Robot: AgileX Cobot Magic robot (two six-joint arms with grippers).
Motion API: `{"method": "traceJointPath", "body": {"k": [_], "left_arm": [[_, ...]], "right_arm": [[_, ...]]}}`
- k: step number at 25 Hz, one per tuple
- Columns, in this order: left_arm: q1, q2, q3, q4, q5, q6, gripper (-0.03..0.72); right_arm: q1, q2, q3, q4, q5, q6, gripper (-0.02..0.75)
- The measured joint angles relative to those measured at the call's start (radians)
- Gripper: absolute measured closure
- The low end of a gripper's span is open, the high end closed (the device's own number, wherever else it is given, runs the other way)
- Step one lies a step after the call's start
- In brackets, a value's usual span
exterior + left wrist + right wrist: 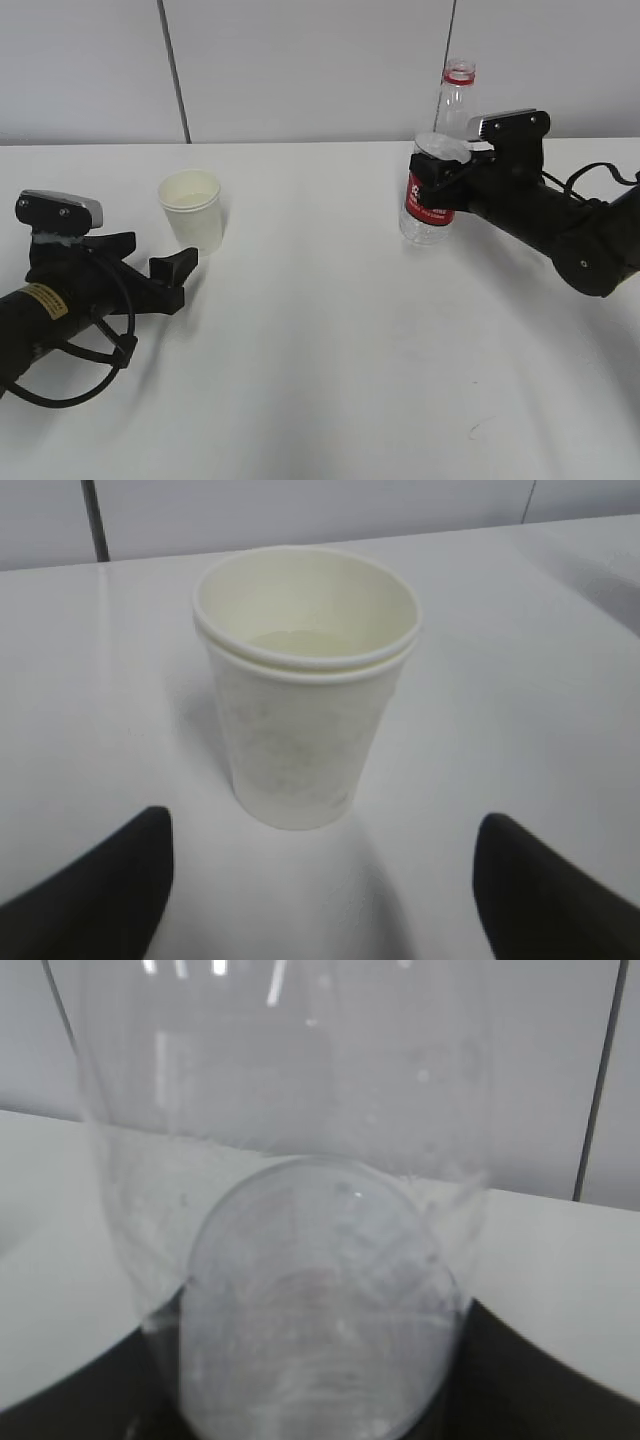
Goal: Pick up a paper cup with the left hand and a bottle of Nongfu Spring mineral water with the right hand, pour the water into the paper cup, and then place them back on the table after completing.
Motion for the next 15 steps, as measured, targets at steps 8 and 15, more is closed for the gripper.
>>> {"method": "traceJointPath", "body": {"k": [8,15], "left_arm": [[0.0,0.0,0.001,0.0,0.0,0.0,0.125],[0.0,0.0,0.001,0.0,0.0,0.0,0.125]], "right_arm": [[0.0,0.012,-0.014,0.0,0.002,0.0,0.358],[0.0,0.012,-0.002,0.004,-0.013,0.0,0.355]]}}
